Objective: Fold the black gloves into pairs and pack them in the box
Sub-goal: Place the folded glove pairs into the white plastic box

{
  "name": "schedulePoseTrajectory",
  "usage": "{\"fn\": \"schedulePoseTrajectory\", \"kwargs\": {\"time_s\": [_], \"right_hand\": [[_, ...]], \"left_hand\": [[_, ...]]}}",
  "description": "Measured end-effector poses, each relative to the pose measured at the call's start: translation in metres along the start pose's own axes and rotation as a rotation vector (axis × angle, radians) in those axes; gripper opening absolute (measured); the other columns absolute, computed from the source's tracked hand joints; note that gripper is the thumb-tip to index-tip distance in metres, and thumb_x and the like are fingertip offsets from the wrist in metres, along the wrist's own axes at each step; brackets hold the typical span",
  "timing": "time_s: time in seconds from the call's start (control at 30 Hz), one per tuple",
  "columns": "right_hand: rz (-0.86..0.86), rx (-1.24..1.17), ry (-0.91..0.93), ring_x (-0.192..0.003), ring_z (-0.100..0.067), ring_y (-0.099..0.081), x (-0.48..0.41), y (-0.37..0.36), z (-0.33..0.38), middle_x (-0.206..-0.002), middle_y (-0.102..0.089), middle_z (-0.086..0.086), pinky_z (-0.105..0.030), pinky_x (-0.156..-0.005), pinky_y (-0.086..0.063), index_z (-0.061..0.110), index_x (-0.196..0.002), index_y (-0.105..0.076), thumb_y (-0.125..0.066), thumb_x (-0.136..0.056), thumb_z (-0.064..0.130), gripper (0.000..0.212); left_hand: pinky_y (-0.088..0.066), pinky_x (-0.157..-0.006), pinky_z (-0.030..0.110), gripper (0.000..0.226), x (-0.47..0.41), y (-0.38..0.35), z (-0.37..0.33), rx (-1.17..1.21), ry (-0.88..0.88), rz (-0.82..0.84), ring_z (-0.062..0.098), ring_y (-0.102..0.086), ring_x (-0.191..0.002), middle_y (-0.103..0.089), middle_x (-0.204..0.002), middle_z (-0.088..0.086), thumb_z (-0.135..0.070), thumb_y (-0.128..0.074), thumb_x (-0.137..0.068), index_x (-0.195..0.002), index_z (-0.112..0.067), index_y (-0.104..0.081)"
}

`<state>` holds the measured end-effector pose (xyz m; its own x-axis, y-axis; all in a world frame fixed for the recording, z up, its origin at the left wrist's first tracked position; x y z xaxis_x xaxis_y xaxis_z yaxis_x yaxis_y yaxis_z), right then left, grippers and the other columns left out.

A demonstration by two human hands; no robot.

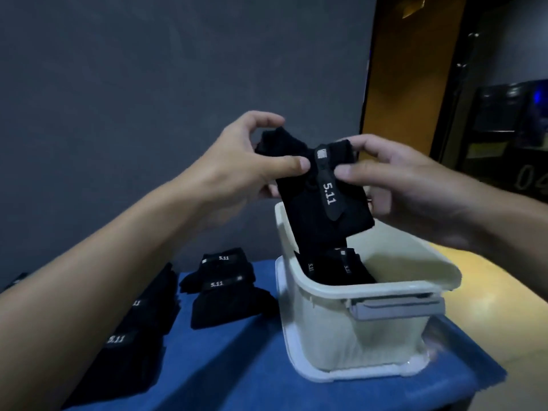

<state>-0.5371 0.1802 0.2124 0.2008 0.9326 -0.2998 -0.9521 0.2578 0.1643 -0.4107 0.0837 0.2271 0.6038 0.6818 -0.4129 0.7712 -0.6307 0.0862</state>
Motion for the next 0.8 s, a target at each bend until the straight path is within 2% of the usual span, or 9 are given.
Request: {"fn": "schedulePoseTrajectory", "kwargs": {"time_s": [0.1,0.17,0.23,0.33,0.47,0.57,0.63,0.7,0.8], "right_hand": [[-0.048,0.042,-0.051,-0.090,-0.022,-0.062,-0.012,0.022,-0.012,-0.098,-0.066,-0.009,-0.039,-0.086,-0.049,0.019,-0.123,-0.056,-0.076,-0.079,0.022,0.048],[-0.038,0.118,-0.084,-0.086,-0.017,-0.068,-0.016,0.031,-0.021,-0.097,-0.068,-0.009,-0.036,-0.089,-0.053,0.018,-0.120,-0.059,-0.071,-0.079,0.016,0.043],[0.001,0.167,-0.127,-0.088,-0.017,-0.072,-0.020,0.035,-0.030,-0.097,-0.071,-0.007,-0.035,-0.086,-0.058,0.016,-0.113,-0.064,-0.072,-0.076,0.013,0.038],[-0.010,0.236,-0.194,-0.088,-0.019,-0.073,-0.029,0.046,-0.044,-0.096,-0.071,-0.007,-0.035,-0.076,-0.061,0.015,-0.107,-0.066,-0.073,-0.079,0.007,0.030],[0.020,0.440,-0.323,-0.094,-0.033,-0.070,-0.037,0.060,-0.075,-0.094,-0.072,-0.013,-0.048,-0.084,-0.058,0.024,-0.109,-0.062,-0.072,-0.085,0.011,0.029],[0.101,0.492,-0.392,-0.094,-0.038,-0.068,-0.037,0.054,-0.098,-0.094,-0.067,-0.014,-0.053,-0.084,-0.057,0.029,-0.109,-0.062,-0.073,-0.085,0.012,0.031],[0.157,0.496,-0.426,-0.085,-0.034,-0.068,-0.037,0.045,-0.111,-0.095,-0.063,-0.013,-0.045,-0.080,-0.059,0.029,-0.108,-0.062,-0.072,-0.086,0.010,0.030],[0.215,0.473,-0.473,-0.077,-0.024,-0.065,-0.036,0.035,-0.123,-0.094,-0.061,-0.013,-0.035,-0.068,-0.058,0.026,-0.108,-0.062,-0.070,-0.087,0.008,0.029],[0.311,0.431,-0.560,-0.071,-0.020,-0.062,-0.030,0.020,-0.145,-0.094,-0.057,-0.014,-0.031,-0.061,-0.055,0.022,-0.110,-0.061,-0.068,-0.088,0.003,0.029]], "left_hand": [[-0.056,-0.086,0.049,0.056,-0.020,-0.024,0.014,-0.062,0.048,0.100,0.024,-0.069,-0.082,-0.066,-0.086,0.010,-0.001,-0.075,-0.081,-0.129,-0.018,-0.051],[-0.057,-0.085,0.049,0.056,-0.030,-0.033,0.025,-0.083,0.070,0.137,0.025,-0.070,-0.081,-0.066,-0.084,0.010,-0.001,-0.075,-0.081,-0.128,-0.018,-0.051],[-0.061,-0.080,0.043,0.056,-0.037,-0.038,0.037,-0.105,0.091,0.171,0.024,-0.072,-0.078,-0.069,-0.082,0.011,-0.001,-0.076,-0.081,-0.127,-0.019,-0.051],[-0.060,-0.081,0.041,0.049,-0.045,-0.035,0.056,-0.230,0.062,0.198,0.024,-0.072,-0.083,-0.072,-0.098,0.018,-0.011,-0.075,-0.085,-0.125,-0.023,-0.051],[-0.053,-0.097,0.035,0.042,-0.048,-0.014,0.078,-0.534,-0.042,0.251,0.007,-0.067,-0.103,-0.069,-0.109,-0.005,-0.041,-0.075,-0.083,-0.120,-0.037,-0.054],[-0.049,-0.101,0.034,0.049,-0.043,-0.008,0.097,-0.702,-0.075,0.340,-0.002,-0.060,-0.113,-0.065,-0.115,-0.015,-0.065,-0.063,-0.073,-0.116,-0.043,-0.058],[-0.047,-0.103,0.033,0.057,-0.038,-0.009,0.107,-0.777,-0.067,0.400,-0.006,-0.056,-0.116,-0.062,-0.120,-0.021,-0.073,-0.055,-0.072,-0.121,-0.045,-0.057],[-0.045,-0.104,0.029,0.067,-0.033,-0.010,0.114,-0.860,-0.049,0.444,-0.012,-0.051,-0.118,-0.056,-0.124,-0.031,-0.081,-0.048,-0.069,-0.127,-0.048,-0.051],[-0.044,-0.104,0.026,0.073,-0.029,-0.009,0.117,-0.912,-0.026,0.471,-0.015,-0.048,-0.118,-0.049,-0.127,-0.038,-0.087,-0.044,-0.065,-0.131,-0.053,-0.045]]}}
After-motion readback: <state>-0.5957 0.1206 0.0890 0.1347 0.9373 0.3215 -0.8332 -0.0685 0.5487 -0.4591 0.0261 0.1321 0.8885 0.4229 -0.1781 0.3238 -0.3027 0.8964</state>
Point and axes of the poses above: each hand's wrist, its own x-axis away from the middle knuckle, its own y-axis out of the back of the hand, z = x × y, the point moved 9 cm from there along -x, towards the middle knuckle
